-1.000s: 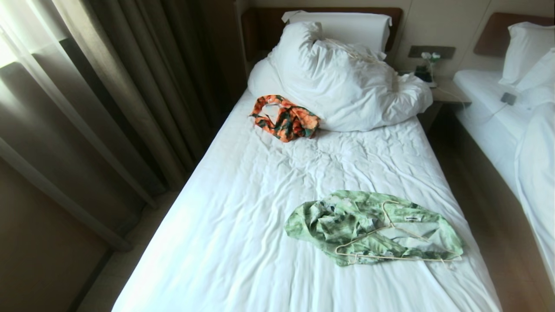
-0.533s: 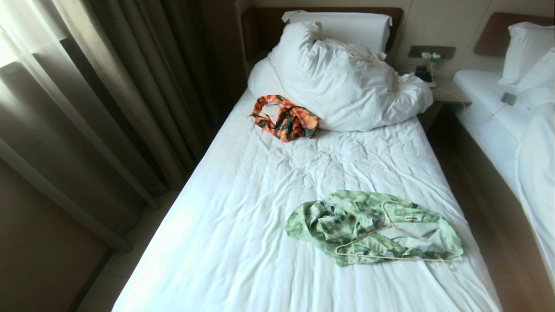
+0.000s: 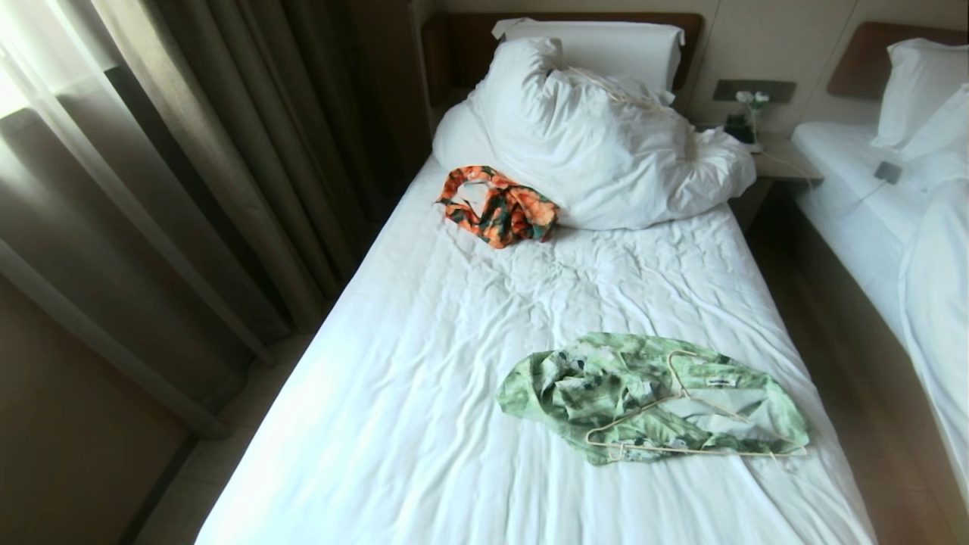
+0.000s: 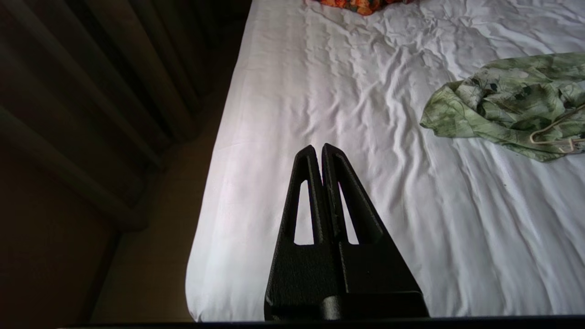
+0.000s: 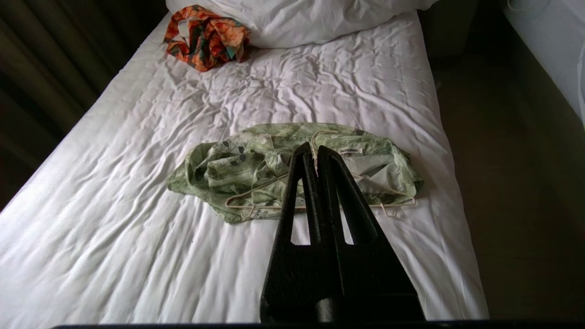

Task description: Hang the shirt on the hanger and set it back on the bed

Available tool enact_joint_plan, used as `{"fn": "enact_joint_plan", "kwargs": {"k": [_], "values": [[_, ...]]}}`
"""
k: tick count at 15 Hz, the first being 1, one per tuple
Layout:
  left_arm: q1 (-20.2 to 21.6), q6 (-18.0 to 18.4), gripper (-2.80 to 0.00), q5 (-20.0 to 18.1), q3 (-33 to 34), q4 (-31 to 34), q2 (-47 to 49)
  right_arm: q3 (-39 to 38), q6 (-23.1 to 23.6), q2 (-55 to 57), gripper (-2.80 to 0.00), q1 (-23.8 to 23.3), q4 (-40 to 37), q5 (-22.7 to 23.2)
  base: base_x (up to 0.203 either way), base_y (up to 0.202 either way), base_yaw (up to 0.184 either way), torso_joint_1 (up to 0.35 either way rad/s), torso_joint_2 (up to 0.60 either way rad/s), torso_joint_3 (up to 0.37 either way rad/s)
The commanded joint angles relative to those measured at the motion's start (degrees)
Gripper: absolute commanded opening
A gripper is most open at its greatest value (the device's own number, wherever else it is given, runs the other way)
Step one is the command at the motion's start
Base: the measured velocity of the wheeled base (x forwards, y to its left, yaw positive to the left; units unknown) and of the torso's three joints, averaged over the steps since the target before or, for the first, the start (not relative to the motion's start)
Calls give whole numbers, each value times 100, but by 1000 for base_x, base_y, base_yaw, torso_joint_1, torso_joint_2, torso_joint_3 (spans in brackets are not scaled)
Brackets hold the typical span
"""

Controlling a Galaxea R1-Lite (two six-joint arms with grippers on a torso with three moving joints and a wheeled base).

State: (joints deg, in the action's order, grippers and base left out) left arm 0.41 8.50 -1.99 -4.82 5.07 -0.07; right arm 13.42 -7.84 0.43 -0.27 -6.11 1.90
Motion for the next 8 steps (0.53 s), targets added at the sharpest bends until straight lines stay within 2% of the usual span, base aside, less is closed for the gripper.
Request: {"fn": "enact_joint_plan", "kwargs": {"k": [1,3,6,8], "values": [[2,138,-280,28,328,-405,7,-603,43,-43,-280,1,368,-15,0,0,0,0,0,0],[2,161,-280,14,332,-411,7,-869,136,-48,-280,0,423,-27,0,0,0,0,0,0],[2,134,-280,-91,411,-411,7,-1069,380,-52,-280,0,435,-320,0,0,0,0,0,0],[2,108,-280,-109,411,-411,7,-1087,732,-52,-280,0,436,-480,0,0,0,0,0,0]]}}
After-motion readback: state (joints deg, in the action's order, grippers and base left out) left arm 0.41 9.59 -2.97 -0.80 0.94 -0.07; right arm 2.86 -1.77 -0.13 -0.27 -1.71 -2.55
